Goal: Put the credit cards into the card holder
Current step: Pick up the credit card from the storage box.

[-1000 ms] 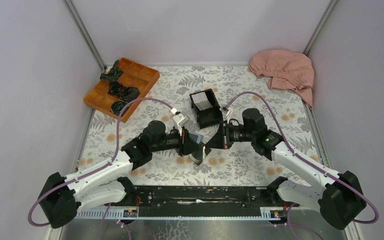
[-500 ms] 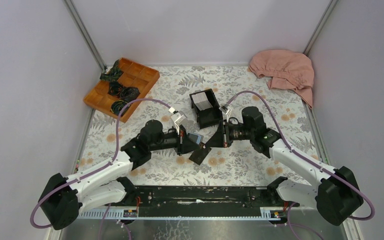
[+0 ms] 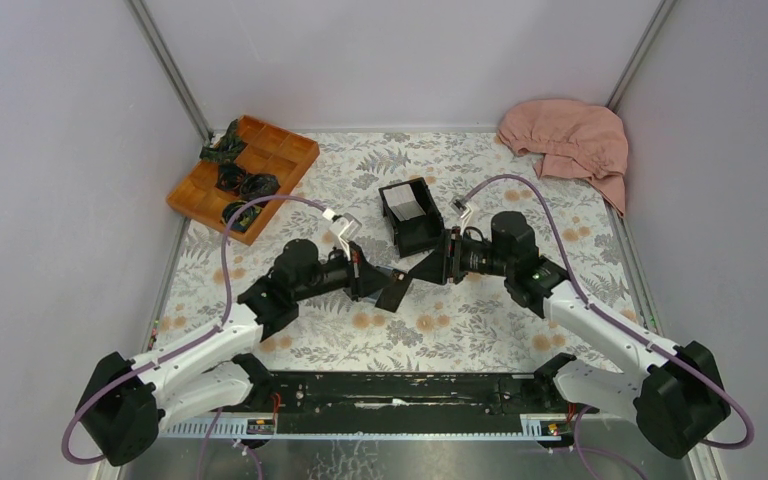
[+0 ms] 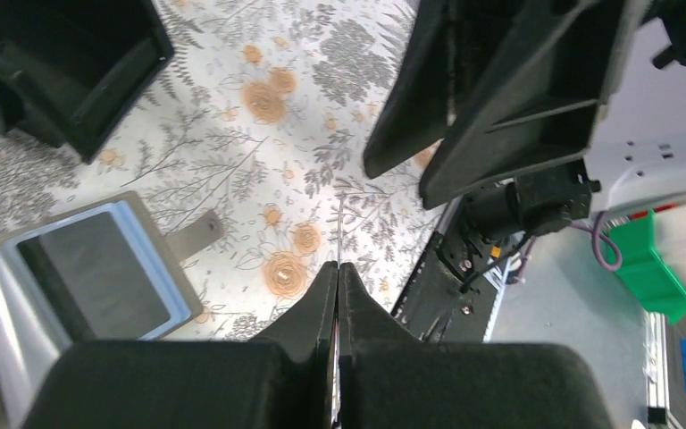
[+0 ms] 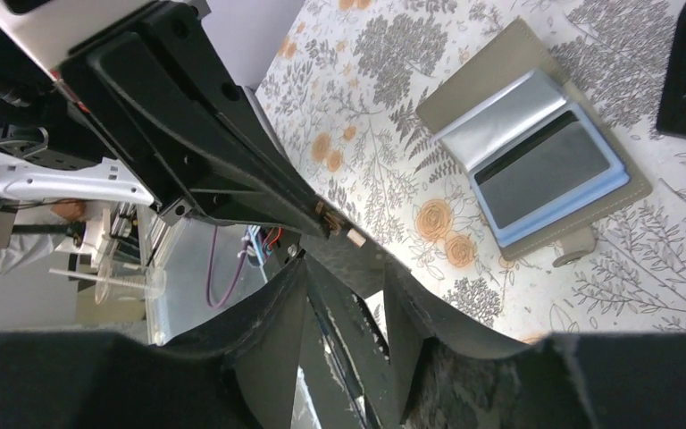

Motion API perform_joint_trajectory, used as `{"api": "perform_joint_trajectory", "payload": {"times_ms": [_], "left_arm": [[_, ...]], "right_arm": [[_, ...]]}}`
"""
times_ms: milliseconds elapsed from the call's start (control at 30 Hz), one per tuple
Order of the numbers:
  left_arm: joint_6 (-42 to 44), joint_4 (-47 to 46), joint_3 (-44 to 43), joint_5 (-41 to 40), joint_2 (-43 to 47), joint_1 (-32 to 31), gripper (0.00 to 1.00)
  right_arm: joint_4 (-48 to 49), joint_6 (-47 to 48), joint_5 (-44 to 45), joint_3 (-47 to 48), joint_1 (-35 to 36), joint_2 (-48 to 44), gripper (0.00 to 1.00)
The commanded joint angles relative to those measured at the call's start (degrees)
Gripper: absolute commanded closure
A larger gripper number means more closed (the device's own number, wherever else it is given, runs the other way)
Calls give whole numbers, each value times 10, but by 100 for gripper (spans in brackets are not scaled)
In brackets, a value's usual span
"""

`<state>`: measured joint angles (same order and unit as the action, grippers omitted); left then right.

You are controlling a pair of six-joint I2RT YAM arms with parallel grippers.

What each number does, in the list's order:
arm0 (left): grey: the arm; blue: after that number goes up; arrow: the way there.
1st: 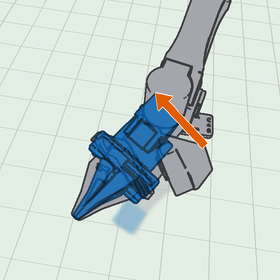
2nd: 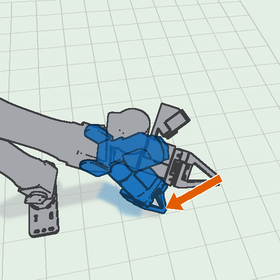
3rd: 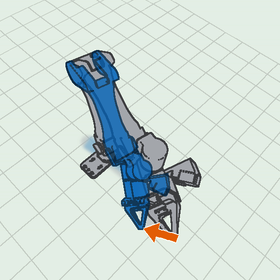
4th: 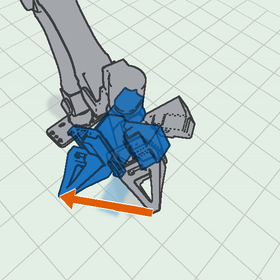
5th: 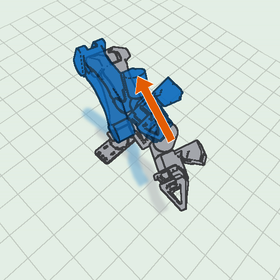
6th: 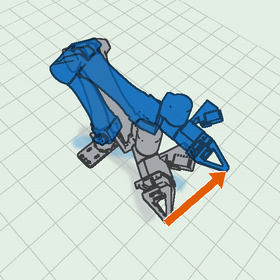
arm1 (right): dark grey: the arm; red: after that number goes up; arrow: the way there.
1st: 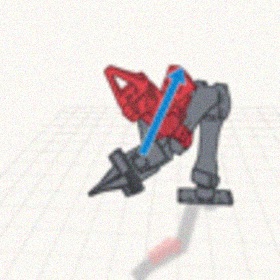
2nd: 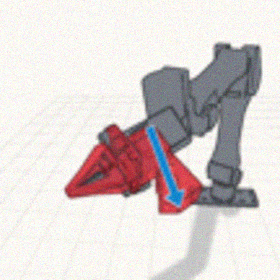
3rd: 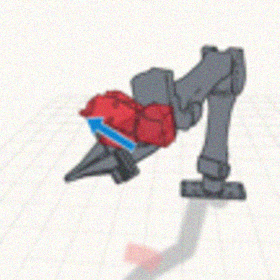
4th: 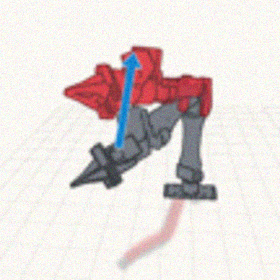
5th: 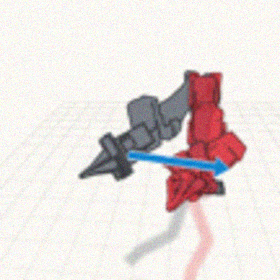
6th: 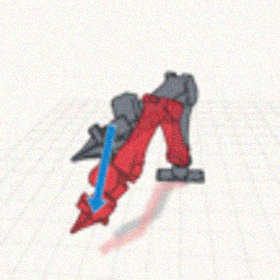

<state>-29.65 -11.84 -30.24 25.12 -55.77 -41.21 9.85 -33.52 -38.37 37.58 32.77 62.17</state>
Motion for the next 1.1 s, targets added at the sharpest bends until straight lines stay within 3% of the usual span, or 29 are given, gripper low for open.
{"api": "perform_joint_trajectory", "payload": {"times_ms": [0,233,433,733,1067], "left_arm": [[-30,-54,25,-48,8,18,100],[-92,-124,53,-63,9,38,100],[-146,-184,71,-52,2,48,100],[-198,-272,97,-6,-31,64,100],[-228,-330,109,19,-58,77,100]], "right_arm": [[55,-17,36,-14,-3,-21,55],[121,-35,69,-82,-3,-27,56],[256,-73,55,-136,0,-8,56],[376,-126,43,-155,3,50,56],[448,-156,35,-155,10,103,58]]}}
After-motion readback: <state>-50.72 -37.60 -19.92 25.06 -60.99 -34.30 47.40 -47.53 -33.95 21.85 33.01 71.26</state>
